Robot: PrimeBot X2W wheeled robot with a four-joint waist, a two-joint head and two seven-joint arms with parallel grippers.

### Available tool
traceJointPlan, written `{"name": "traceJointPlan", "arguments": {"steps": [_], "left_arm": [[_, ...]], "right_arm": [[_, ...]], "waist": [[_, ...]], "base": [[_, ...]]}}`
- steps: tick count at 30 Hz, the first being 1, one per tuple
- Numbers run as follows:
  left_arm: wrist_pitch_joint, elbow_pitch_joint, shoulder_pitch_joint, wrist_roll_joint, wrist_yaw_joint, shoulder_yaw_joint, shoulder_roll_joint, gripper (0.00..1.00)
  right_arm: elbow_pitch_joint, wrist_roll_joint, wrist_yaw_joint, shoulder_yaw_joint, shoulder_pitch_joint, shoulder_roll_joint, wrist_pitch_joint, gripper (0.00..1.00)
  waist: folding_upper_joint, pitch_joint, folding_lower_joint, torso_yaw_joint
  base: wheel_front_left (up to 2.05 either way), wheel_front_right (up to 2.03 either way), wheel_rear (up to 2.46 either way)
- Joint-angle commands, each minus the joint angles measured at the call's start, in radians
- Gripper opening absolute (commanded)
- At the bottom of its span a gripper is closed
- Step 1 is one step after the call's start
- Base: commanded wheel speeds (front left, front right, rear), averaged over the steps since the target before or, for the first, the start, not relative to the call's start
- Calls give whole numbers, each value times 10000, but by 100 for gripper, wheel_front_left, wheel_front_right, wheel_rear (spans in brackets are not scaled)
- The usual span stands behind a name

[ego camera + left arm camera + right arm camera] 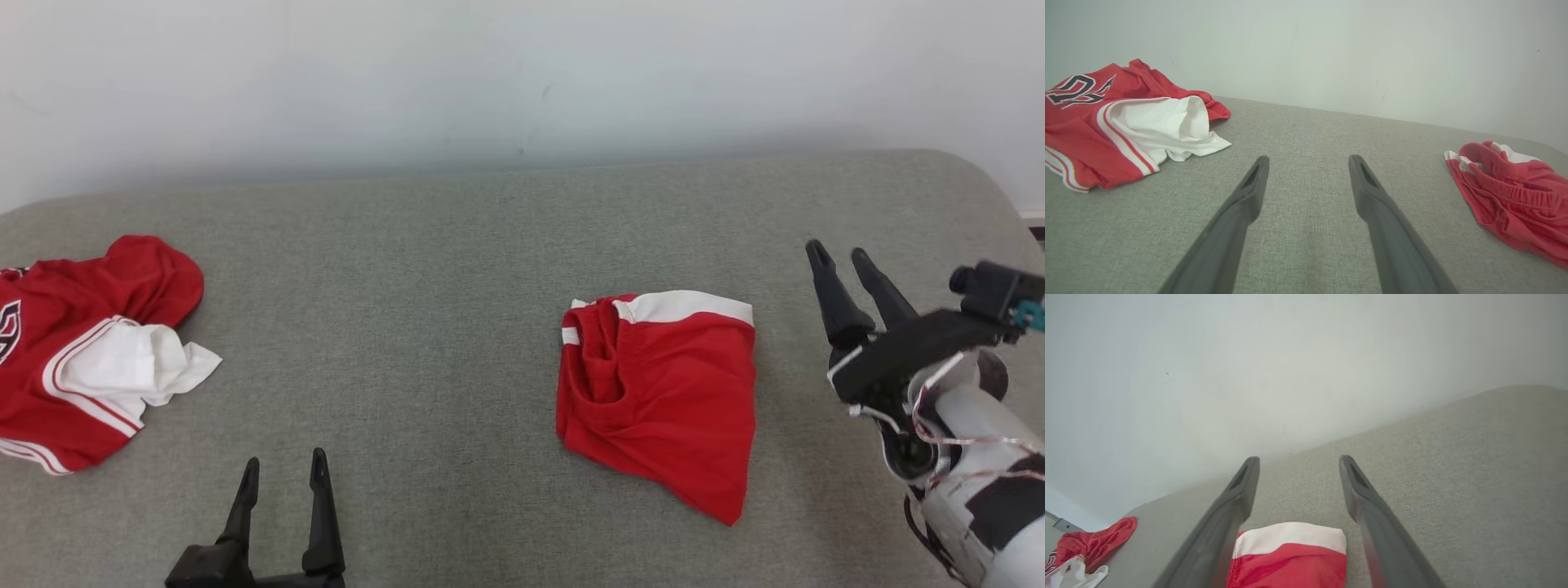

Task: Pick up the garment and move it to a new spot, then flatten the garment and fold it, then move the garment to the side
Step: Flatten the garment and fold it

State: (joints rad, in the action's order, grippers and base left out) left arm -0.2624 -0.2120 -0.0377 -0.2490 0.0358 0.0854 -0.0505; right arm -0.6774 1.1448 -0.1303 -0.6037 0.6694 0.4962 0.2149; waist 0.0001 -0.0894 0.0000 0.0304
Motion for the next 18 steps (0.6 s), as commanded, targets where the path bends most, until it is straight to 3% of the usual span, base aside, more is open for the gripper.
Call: {"name": "traceJointPlan", "arguments": {"steps": [1, 4, 6, 12, 18], "left_arm": [[-26, 48, 183, 24, 34, -52, 4, 100], [-26, 118, 187, 78, 49, -142, 2, 100], [-26, 183, 205, 131, 54, -198, 5, 100], [-26, 432, 240, 408, 65, -356, 1, 100], [-24, 618, 406, 552, 108, -506, 2, 100]], "right_arm": [[88, -263, -13, -27, -235, -6, 218, 100], [300, -1071, -13, 343, -599, 113, 497, 100], [784, -1888, -13, 1267, -831, 63, 510, 100], [2909, -4695, -13, 4104, -2776, -789, 500, 100], [4762, -6928, -13, 5663, -4605, -1797, 498, 100]], "waist": [[-1, 43, 0, 107], [-1, 68, 0, 247], [-1, 61, 0, 339], [-1, 122, 0, 445], [-1, 263, 0, 491]], "base": [[0, 0, 0], [0, 0, 0], [0, 0, 0], [0, 0, 0], [0, 0, 0]]}}
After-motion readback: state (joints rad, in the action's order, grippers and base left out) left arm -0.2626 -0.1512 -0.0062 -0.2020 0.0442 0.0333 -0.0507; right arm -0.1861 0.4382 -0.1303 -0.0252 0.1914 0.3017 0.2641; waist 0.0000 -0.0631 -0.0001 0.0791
